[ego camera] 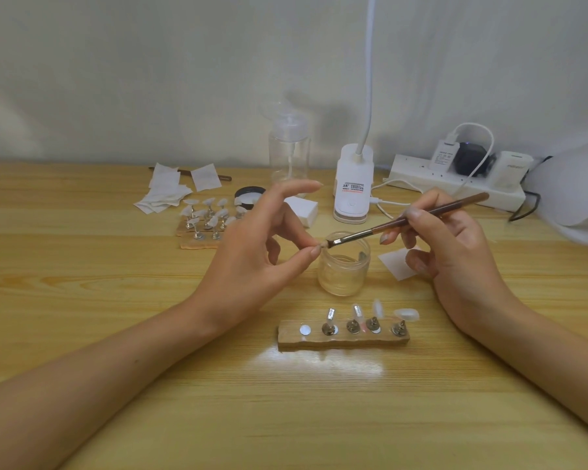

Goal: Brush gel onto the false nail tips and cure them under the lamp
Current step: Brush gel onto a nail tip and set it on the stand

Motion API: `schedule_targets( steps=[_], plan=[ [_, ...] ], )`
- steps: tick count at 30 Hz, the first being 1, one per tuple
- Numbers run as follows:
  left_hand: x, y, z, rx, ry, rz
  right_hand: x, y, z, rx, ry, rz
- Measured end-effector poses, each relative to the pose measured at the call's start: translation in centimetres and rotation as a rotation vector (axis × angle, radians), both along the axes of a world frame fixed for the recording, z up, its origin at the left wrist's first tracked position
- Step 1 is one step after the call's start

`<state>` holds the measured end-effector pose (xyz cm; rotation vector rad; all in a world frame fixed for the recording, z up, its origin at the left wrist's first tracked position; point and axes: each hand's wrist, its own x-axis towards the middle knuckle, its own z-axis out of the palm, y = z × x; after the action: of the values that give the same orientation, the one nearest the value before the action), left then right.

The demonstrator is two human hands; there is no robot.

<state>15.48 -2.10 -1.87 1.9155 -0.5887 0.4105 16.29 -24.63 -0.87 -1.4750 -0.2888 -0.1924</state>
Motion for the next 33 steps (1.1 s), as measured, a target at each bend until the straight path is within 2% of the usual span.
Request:
schedule_targets(
  steps=[5, 9, 12, 17, 21, 26, 29, 33],
  plan=[
    [0.03, -0.01, -0.01, -0.002, 0.011, -0.004, -0.03, -0.16, 0.15, 0.073, -0.014, 0.021],
    [-0.02, -0.03, 0.03, -0.002, 0.01, -0.005, 0.04, 0.0, 0.0, 0.016, -0.001, 0.01],
    [-0.05, -0.06, 0.1, 0.002, 0.007, -0.001, 0.11, -0.09, -0.05, 0.048, 0.035, -0.031],
    [-0.06, -0.07, 0.13, 0.005, 0.008, 0.005, -0.09, 0.0, 0.1, 0.022, -0.033, 0.031],
    [-0.03, -0.06, 0.13, 0.008, 0.005, 0.003, 0.09, -0.08, -0.11, 0.008, 0.038, -0.033],
    [0.0, -0.06, 0.09, 0.009, -0.005, 0.01, 0.09, -0.23, 0.04, 0.083, 0.011, 0.0],
    [0.03, -0.04, 0.09, 0.005, -0.009, 0.003, -0.04, 0.06, 0.14, 0.048, -0.021, 0.04],
    [0.11, -0.02, 0.04, 0.009, -0.009, 0.0, 0.11, -0.09, -0.17, 0.013, 0.018, -0.008]
  ],
)
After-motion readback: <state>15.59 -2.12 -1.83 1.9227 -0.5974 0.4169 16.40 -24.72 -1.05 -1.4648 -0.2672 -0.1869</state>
